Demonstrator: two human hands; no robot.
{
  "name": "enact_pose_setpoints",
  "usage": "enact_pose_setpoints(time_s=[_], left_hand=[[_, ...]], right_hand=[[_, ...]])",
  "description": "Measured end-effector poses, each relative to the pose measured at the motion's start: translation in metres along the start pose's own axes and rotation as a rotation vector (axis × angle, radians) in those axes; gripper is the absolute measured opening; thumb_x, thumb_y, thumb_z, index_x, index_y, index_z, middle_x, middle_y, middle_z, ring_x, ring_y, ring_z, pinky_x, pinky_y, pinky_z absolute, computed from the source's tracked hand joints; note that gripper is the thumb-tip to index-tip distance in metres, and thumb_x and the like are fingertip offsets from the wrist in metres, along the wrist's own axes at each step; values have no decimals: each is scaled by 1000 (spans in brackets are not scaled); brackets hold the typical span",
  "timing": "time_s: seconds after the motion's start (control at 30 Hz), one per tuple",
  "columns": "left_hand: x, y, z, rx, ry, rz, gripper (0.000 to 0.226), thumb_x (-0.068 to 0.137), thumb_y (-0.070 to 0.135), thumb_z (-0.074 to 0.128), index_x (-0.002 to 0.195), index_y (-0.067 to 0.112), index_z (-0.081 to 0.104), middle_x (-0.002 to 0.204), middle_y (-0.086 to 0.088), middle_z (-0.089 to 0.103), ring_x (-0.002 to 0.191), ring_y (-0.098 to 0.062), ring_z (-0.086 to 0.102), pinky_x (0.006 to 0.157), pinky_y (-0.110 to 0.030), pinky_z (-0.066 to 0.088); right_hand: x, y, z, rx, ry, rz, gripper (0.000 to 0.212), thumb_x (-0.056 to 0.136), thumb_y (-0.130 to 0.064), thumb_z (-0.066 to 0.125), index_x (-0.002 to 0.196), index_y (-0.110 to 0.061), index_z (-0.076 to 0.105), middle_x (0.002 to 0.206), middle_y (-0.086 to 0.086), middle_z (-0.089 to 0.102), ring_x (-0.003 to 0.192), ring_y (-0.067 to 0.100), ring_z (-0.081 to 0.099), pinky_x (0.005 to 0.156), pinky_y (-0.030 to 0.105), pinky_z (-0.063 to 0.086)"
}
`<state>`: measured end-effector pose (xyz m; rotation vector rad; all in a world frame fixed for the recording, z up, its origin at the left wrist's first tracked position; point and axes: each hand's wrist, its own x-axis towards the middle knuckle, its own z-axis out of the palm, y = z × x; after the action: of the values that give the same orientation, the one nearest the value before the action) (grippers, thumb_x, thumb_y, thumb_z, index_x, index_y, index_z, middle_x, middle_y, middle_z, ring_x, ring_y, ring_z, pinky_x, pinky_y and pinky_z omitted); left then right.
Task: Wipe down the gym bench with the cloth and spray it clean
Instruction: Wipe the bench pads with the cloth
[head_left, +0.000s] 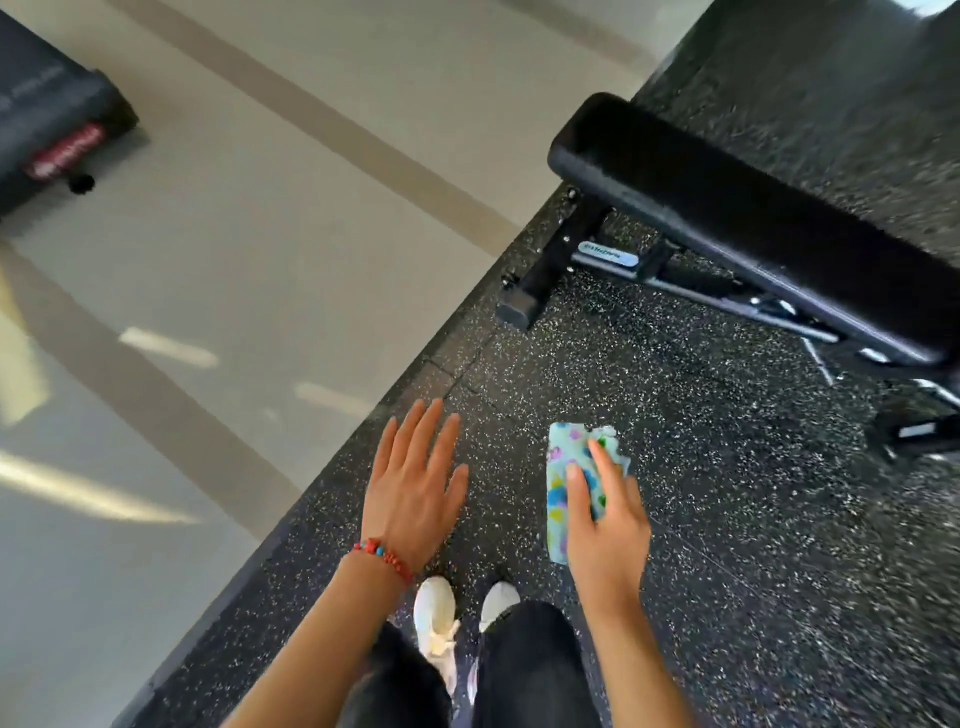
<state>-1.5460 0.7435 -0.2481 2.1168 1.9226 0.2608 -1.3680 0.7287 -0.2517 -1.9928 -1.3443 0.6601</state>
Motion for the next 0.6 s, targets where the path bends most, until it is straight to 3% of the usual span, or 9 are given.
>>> enact_pose_setpoints(time_s=[0.17,0.37,0.53,0.6], left_hand=[[70,21,-6,-17,-3,49,53,89,33,34,125,0,56,131,-23,53,123,-42,46,101,-60,26],[154,58,5,-13,-42,40,54,91,35,31,127,2,54,135,-22,49,126,-41,43,104,-58,24],[224,97,3,-58,-29,33,54,91,35,31,126,1,54,136,-22,48,127,-41,41,104,-59,24],[249,108,1,-65,-14,40,55,92,36,31,126,1,54,136,-23,48,127,-42,41,104,-58,25]], right_hand=[[62,-5,-6,17,29,6,36,87,-27,58,123,-18,59,106,19,62,83,33,63,62,49,54],[155,0,-18,32,46,31,35,88,-27,58,123,-19,60,104,16,62,83,27,62,60,32,50],[226,-6,-35,25,40,30,35,88,-27,59,122,-20,60,107,17,62,84,29,63,63,44,56],[251,-9,-39,19,46,26,34,88,-27,59,122,-20,59,105,16,62,82,29,63,61,43,55]])
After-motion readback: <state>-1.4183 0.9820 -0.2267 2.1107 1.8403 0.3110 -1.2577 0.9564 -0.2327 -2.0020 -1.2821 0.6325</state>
